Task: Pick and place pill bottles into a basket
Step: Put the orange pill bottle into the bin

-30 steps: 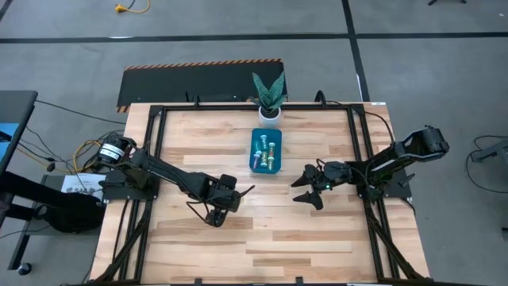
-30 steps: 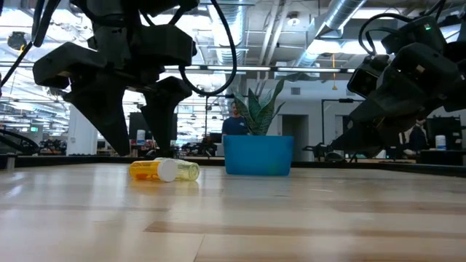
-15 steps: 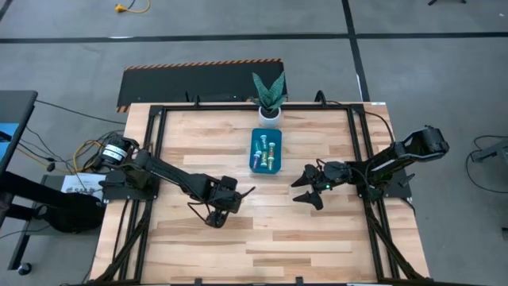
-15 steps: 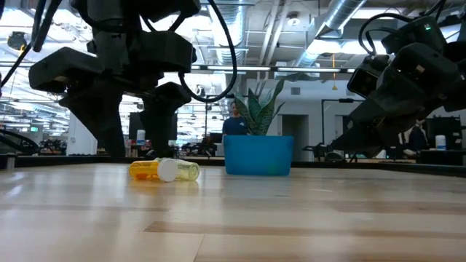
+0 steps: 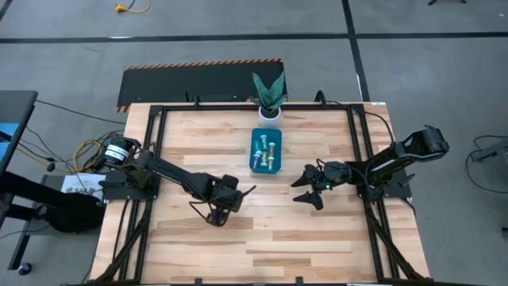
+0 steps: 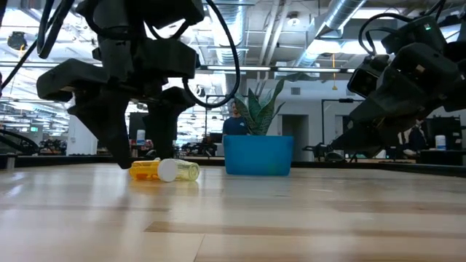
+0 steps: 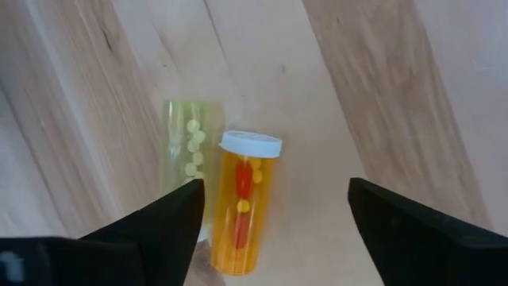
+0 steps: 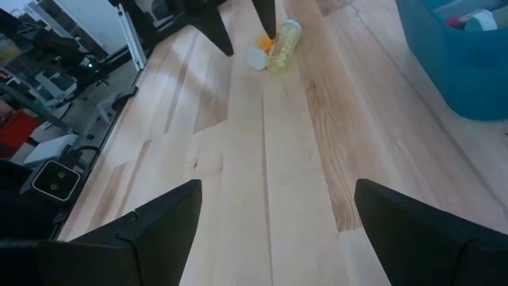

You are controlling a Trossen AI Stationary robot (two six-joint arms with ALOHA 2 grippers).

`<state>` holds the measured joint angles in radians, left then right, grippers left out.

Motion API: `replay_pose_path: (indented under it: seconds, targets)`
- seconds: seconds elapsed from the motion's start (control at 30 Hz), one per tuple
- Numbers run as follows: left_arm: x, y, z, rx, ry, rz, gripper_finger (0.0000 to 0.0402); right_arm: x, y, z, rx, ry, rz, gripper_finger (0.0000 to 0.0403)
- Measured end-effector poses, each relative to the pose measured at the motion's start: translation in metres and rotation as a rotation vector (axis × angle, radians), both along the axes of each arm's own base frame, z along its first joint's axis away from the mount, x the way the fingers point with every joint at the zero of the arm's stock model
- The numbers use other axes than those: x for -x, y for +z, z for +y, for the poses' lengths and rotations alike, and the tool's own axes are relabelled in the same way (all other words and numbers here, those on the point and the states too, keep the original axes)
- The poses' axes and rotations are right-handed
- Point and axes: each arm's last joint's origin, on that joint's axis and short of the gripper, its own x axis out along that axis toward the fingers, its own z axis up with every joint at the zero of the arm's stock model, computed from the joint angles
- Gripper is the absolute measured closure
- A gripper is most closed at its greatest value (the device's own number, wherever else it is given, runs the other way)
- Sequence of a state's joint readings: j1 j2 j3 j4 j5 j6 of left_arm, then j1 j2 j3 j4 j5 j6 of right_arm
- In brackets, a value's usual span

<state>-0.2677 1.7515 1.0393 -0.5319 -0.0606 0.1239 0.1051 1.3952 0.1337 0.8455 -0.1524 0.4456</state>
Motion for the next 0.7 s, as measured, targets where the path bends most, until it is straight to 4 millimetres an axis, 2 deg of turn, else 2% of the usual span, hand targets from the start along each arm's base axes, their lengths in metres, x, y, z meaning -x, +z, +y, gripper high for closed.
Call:
replay_pose_path:
  seconds: [0.4, 0.7]
  targets:
    - [-0.0004, 0.0, 0.0015, -0.003, -0.007, 0.0, 0.0228, 0.0, 0.0, 0.0, 0.0, 0.0, 0.0, 0.0076]
    - [-0.0006, -0.0001, 0.0023, -0.006, -0.018, 0.001, 0.0266, 0.0, 0.0, 0.0, 0.0, 0.0, 0.0, 0.0076]
